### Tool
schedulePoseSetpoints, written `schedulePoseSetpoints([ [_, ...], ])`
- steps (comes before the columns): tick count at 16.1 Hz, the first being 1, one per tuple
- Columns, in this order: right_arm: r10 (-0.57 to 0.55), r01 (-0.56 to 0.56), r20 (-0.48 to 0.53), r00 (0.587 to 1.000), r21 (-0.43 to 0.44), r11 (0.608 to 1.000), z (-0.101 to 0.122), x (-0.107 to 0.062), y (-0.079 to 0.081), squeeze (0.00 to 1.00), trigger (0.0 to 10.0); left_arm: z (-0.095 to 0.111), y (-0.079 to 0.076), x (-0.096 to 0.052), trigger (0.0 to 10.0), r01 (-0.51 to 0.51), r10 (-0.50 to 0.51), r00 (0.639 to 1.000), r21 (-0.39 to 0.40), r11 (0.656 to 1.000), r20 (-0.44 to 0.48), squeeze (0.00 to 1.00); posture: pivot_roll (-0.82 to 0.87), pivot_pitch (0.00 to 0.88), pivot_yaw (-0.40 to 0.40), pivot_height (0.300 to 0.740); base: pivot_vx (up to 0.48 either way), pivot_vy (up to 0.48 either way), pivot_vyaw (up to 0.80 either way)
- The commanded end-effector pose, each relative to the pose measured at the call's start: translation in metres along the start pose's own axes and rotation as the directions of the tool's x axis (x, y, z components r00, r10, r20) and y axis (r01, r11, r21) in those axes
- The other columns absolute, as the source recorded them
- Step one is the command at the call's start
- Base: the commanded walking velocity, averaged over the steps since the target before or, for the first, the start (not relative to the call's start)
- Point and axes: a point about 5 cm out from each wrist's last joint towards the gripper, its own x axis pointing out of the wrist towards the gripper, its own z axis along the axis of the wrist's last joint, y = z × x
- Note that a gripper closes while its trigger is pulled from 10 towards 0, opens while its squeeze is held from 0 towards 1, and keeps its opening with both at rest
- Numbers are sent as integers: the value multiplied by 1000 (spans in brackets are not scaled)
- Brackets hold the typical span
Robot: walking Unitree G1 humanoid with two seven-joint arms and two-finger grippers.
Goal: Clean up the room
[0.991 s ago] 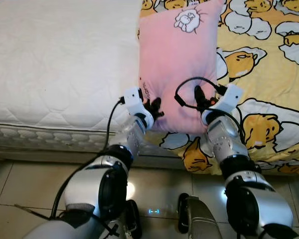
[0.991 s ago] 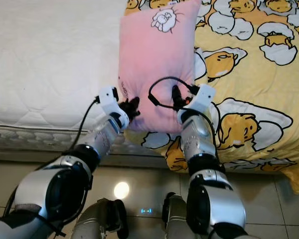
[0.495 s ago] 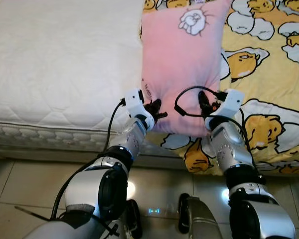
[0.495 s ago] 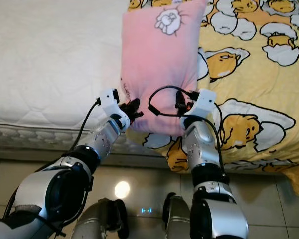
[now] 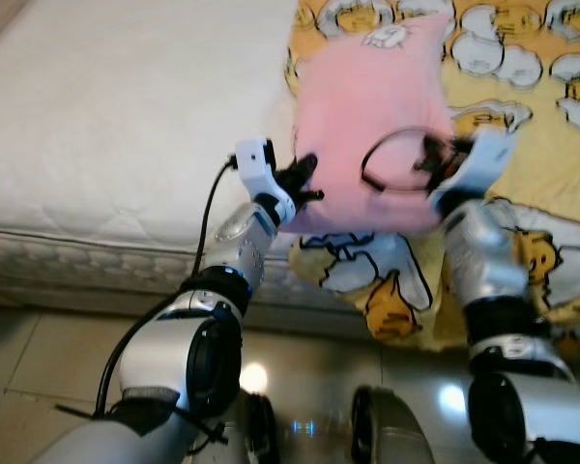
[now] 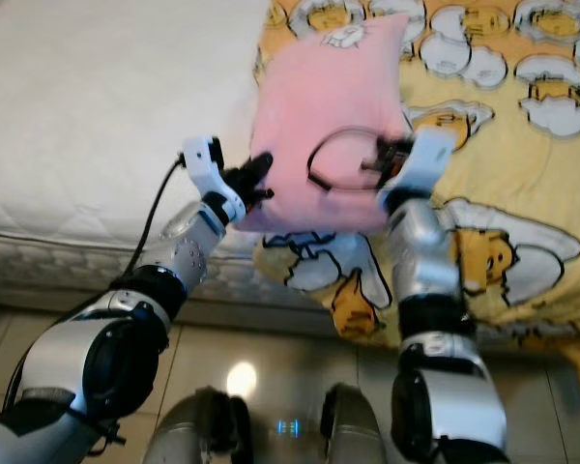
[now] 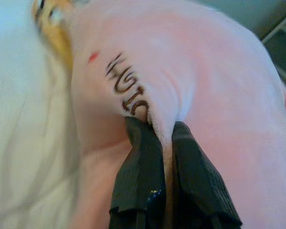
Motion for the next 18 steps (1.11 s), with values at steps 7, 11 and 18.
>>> schedulePoseSetpoints([
  [7, -49, 48, 100, 994, 16, 999, 35, 3, -16, 0, 0, 57, 21, -9, 0, -17, -14, 984, 173, 985, 177, 0, -86, 0, 44, 696, 0, 0, 0],
  [11, -43, 46, 71, 997, -50, 998, 22, 2, -5, 0, 0, 58, 25, -12, 0, -60, 13, 987, 292, 955, 159, 0, -72, 0, 50, 696, 0, 0, 0],
  [18, -50, 49, -1, 999, -112, 993, -5, -9, -12, 0, 0, 43, 37, -21, 0, -129, 93, 989, 355, 926, 117, 0, -52, 0, 45, 696, 0, 480, 664],
])
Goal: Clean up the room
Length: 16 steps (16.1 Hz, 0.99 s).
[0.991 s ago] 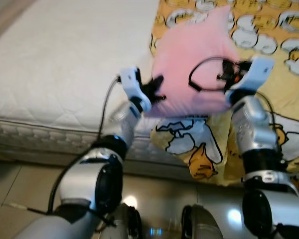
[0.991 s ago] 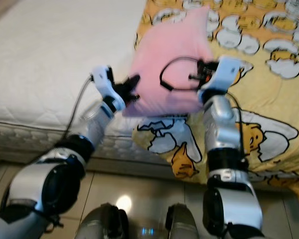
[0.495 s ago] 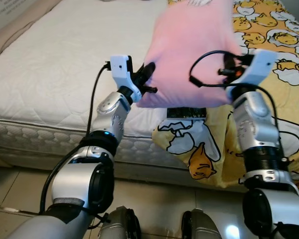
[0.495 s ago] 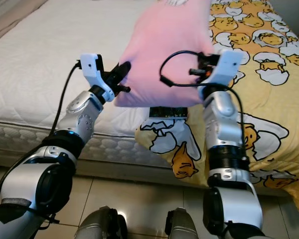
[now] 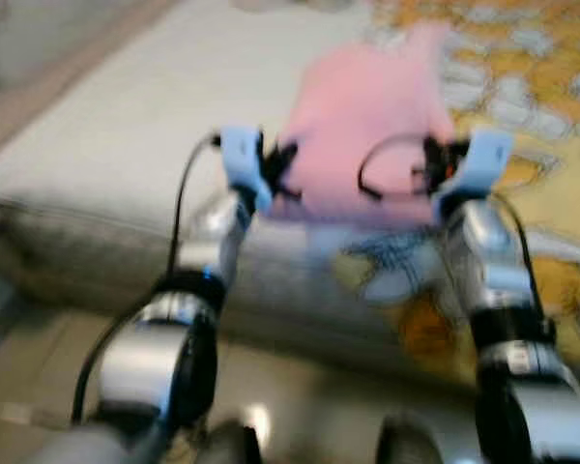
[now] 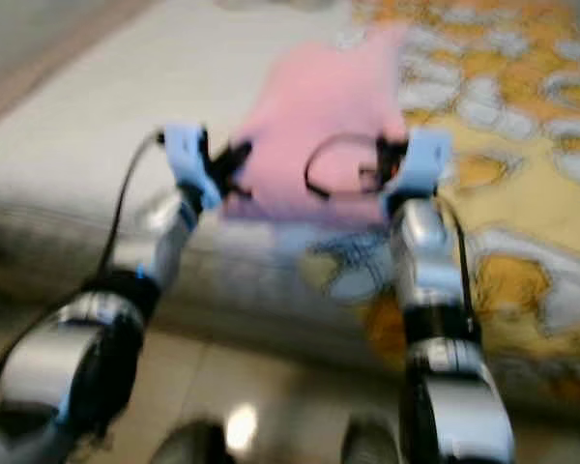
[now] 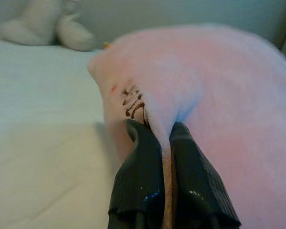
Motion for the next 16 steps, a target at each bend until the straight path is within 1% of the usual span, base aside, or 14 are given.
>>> schedulePoseSetpoints([
  [1, -42, 43, 71, 997, -11, 999, 15, 3, -7, 0, 0, 14, 28, -9, 0, -118, 117, 992, 23, 993, 55, 0, -47, 0, 47, 696, 0, 480, 769],
  [3, -40, 40, 61, 997, -6, 999, 10, 4, -5, 0, 0, 11, 29, -11, 0, -116, 114, 993, 37, 993, 38, 0, -34, 0, 42, 696, 0, 480, 759],
  [6, -62, 66, 72, 995, -53, 996, 6, 1, -4, 0, 0, 10, 40, -17, 0, -115, 114, 993, 56, 992, 20, 0, -17, 0, 33, 696, 0, 480, 758],
  [7, -68, 71, 74, 995, -52, 996, 5, 0, -4, 0, 0, 10, 42, -18, 0, -118, 117, 993, 58, 991, 18, 0, -17, 0, 33, 696, 0, 480, 756],
  [8, -79, 85, 90, 993, -60, 995, 4, -8, -6, 0, 0, 13, 44, -23, 0, -102, 99, 994, 77, 992, 43, 0, -13, 0, 33, 696, 0, 480, 763],
  [9, -86, 95, 110, 990, -79, 992, 2, -18, -4, 0, 0, 13, 40, -28, 0, -54, 47, 997, 110, 993, 65, 0, -22, 0, 38, 696, 0, 480, 763],
  [10, -88, 98, 116, 989, -87, 991, 2, -21, -3, 0, 0, 13, 38, -30, 0, -37, 29, 997, 121, 992, 69, 0, -22, 0, 38, 696, 0, 480, 763],
  [11, -114, 128, 112, 987, -130, 983, -7, -32, -1, 0, 0, 9, 38, -31, 0, -31, 22, 998, 171, 985, 54, 0, -25, 0, 38, 696, 0, 424, 750],
  [12, -127, 141, 100, 987, -141, 980, -10, -33, -1, 0, 0, 9, 38, -30, 0, -35, 26, 998, 181, 983, 49, 0, -27, 0, 40, 696, 0, 424, 750],
  [13, -140, 152, 86, 986, -156, 976, -16, -34, 1, 0, 10000, 14, 36, -24, 10000, -34, 25, 999, 202, 979, 49, 0, -34, 0, 52, 696, 0, 0, 0],
  [14, -114, 133, 106, 988, -193, 972, -15, -35, 7, 0, 10000, 15, 32, -19, 10000, -1, -4, 1000, 222, 975, 22, 0, -36, 0, 56, 696, 0, 0, 0],
  [15, -113, 131, 103, 988, -191, 973, -15, -35, 10, 0, 10000, 18, 28, -17, 10000, 30, -37, 999, 223, 974, 29, 0, -40, 0, 66, 696, 480, 0, 0],
  [16, -133, 145, 80, 988, -184, 972, -16, -36, 10, 0, 10000, 21, 28, -18, 10000, 31, -39, 999, 216, 976, 34, 0, -42, 0, 73, 696, 480, 0, -769],
])
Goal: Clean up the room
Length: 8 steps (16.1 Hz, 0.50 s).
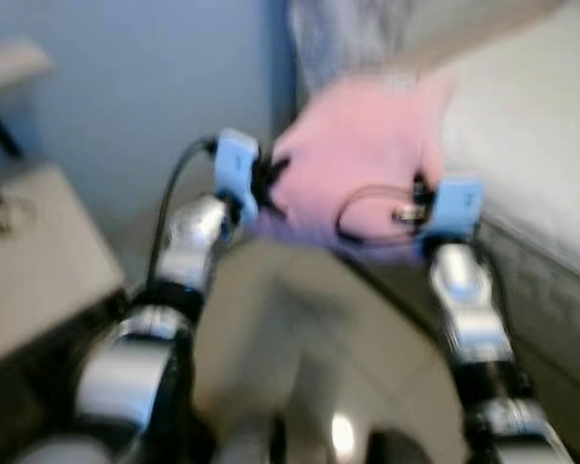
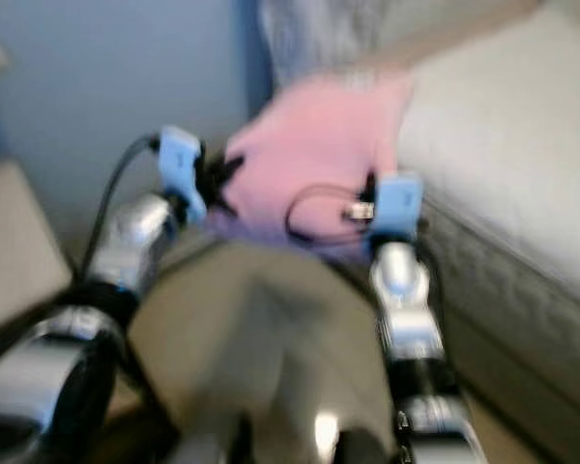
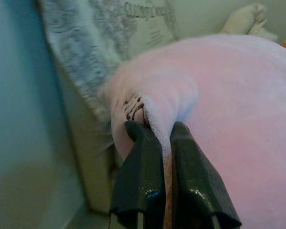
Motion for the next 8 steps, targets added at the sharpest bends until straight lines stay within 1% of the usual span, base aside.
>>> schedulePoseSetpoints([
  [1, -106, 107, 18, 994, -22, 994, 6, -1, -24, 0, 10000, 20, 8, 2, 10000, -33, 32, 997, 10, 999, 75, 0, -42, 0, 75, 696, 480, 0, -719],
  [4, -114, 114, 12, 993, -28, 993, 3, -3, -24, 0, 10000, 18, 1, 6, 10000, 0, -1, 997, 11, 1000, 78, 0, -46, 0, 82, 696, 480, 0, -717],
  [5, -122, 122, 9, 992, -28, 992, 3, -3, -26, 0, 10000, 17, 1, 7, 10000, -11, 11, 998, 3, 1000, 65, 0, -48, 0, 85, 696, 0, 0, -738],
  [7, -136, 136, 6, 991, -32, 990, 3, -4, -30, 0, 10000, 11, 3, 7, 10000, -69, 70, 997, -23, 997, 26, 0, -52, 0, 88, 696, 0, 0, -738],
  [8, -155, 155, -3, 988, -37, 987, -1, -8, -34, 0, 10000, 7, -1, 6, 10000, -62, 63, 998, -29, 998, 22, 0, -57, 0, 85, 696, 0, 0, -744],
])
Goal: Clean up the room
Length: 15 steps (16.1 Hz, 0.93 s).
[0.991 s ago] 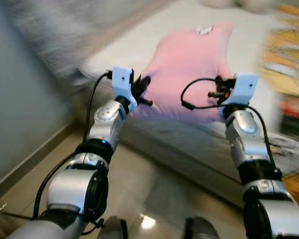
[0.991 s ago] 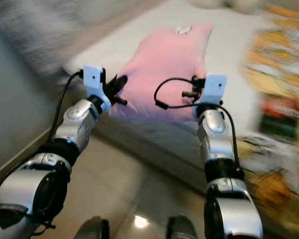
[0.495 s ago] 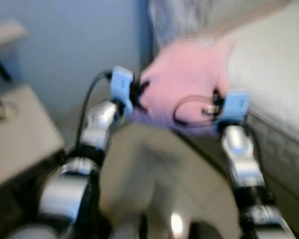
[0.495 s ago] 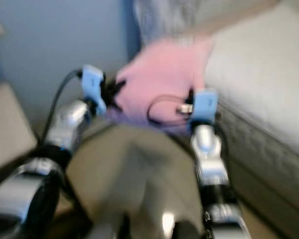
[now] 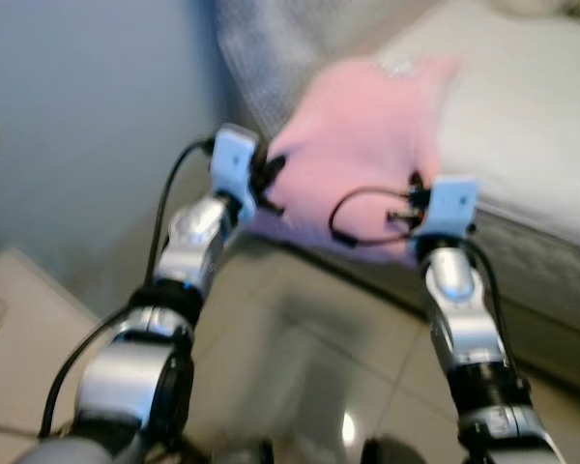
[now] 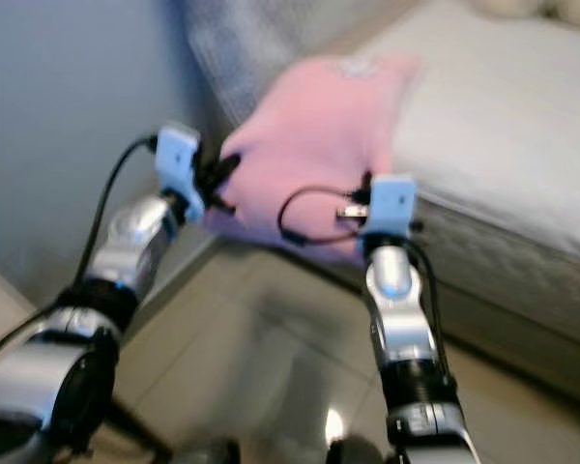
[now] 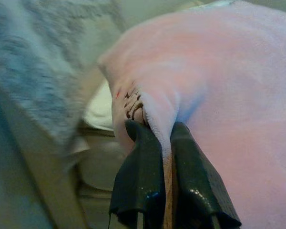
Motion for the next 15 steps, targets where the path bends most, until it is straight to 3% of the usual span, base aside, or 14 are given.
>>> schedulePoseSetpoints([
  [1, -135, 135, -14, 991, -23, 991, -5, -7, -34, 0, 10000, 5, -1, 1, 10000, -26, 27, 999, -11, 1000, 37, 0, -59, 0, 83, 696, 0, 0, -706],
  [8, -105, 104, -33, 994, -31, 994, -7, -7, -27, 0, 10000, -5, -15, -1, 10000, -3, 5, 999, -61, 998, 35, 0, -46, 0, 51, 696, 0, 0, 0],
  [12, -98, 97, -27, 995, -33, 995, -5, -6, -26, 0, 10000, -4, -24, -1, 10000, 32, -27, 998, -74, 997, 59, 0, -44, 0, 48, 696, 480, 0, 0],
  [15, -95, 94, -29, 995, -27, 995, -7, -6, -23, 0, 10000, -3, -24, -1, 10000, 55, -54, 997, -25, 998, 51, 0, -45, 0, 56, 696, 480, 0, 0],
])
